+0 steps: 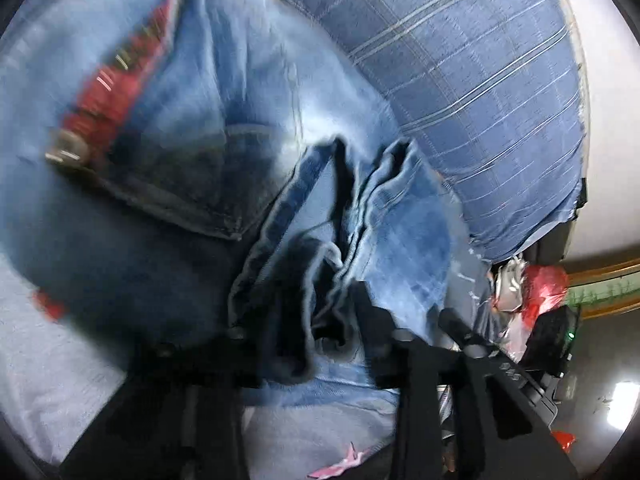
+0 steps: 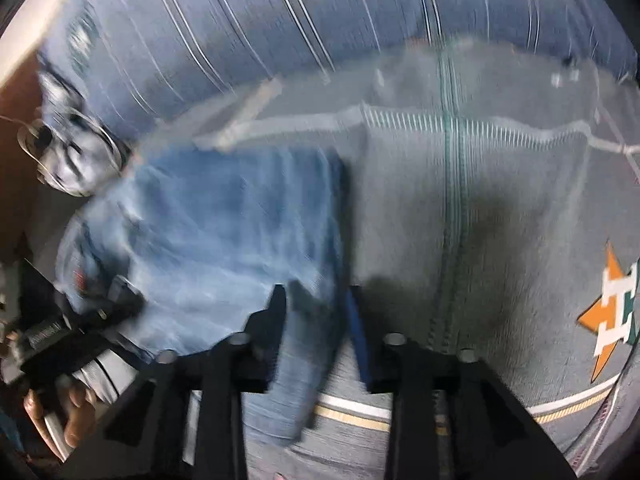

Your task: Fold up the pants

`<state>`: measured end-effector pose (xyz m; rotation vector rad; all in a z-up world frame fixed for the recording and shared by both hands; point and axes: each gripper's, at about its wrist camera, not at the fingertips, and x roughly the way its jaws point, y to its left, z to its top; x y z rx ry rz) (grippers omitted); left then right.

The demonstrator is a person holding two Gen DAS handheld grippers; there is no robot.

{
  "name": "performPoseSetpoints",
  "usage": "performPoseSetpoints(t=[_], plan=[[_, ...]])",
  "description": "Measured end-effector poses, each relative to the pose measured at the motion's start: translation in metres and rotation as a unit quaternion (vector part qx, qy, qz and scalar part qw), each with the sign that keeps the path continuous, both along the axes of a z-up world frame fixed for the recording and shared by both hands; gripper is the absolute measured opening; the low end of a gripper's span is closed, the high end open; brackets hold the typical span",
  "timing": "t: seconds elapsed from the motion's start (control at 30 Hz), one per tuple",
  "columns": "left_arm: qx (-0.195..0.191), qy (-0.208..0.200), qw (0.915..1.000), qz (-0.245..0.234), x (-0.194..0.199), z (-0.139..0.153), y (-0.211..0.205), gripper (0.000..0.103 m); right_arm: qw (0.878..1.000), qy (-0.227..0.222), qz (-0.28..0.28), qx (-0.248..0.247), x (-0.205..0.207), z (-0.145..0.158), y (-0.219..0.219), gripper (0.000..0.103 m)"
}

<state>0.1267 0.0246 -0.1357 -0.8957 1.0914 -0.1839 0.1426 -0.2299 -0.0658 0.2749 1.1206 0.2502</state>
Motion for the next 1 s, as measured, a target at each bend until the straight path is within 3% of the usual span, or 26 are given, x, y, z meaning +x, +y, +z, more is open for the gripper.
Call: performPoseSetpoints(t=[0.03, 0.07, 0.13, 0.2, 0.3, 0.37, 0.47, 0.57, 0.63, 0.73, 0.83, 1.0], plan=[[-0.002, -0.021, 0.9998, 0.004, -0.004, 0.009, 0.005, 0.060, 1.000, -0.021, 0.010, 0.016, -0.004, 0.008, 0.001, 0.040], [-0.005, -0.038, 0.9992, 0.009, -0.009, 0.017, 0.010, 0.064, 0.998, -0.041, 0.027, 0.043, -0.007, 0.016, 0.005, 0.041], [-0.017, -0.068, 0.9972, 0.025, -0.018, 0.032, 0.026, 0.064, 0.995, -0.041, 0.051, 0.079, -0.007, 0.016, 0.020, 0.042], [-0.019, -0.083, 0.9953, 0.047, -0.023, 0.039, 0.040, 0.065, 0.992, -0.006, 0.082, 0.096, -0.007, 0.002, 0.047, 0.041], [0.017, -0.094, 0.9916, 0.088, -0.036, 0.046, 0.066, 0.065, 0.992, 0.061, 0.110, 0.031, -0.007, -0.030, 0.083, 0.039], [0.021, -0.087, 0.9903, 0.107, -0.044, 0.042, 0.083, 0.068, 0.994, 0.048, 0.102, 0.006, -0.011, -0.027, 0.091, 0.040], [-0.014, -0.059, 0.9866, 0.151, -0.052, 0.022, 0.108, 0.071, 0.994, -0.012, 0.101, 0.048, -0.021, 0.004, 0.095, 0.042], [-0.090, -0.035, 0.9731, 0.210, -0.069, -0.004, 0.138, 0.077, 0.989, -0.050, 0.099, 0.094, -0.028, 0.020, 0.103, 0.066], [-0.150, -0.025, 0.9591, 0.239, -0.072, -0.024, 0.152, 0.080, 0.986, -0.054, 0.105, 0.115, -0.024, 0.022, 0.115, 0.066], [-0.196, -0.001, 0.9510, 0.239, -0.067, -0.044, 0.154, 0.084, 0.983, -0.052, 0.113, 0.134, -0.021, 0.019, 0.130, 0.066], [-0.201, 0.018, 0.9517, 0.232, -0.055, -0.054, 0.149, 0.084, 0.983, -0.050, 0.125, 0.125, -0.020, 0.013, 0.143, 0.066], [-0.149, 0.017, 0.9552, 0.255, -0.040, -0.044, 0.146, 0.077, 0.982, -0.046, 0.134, 0.126, -0.015, 0.008, 0.158, 0.066]])
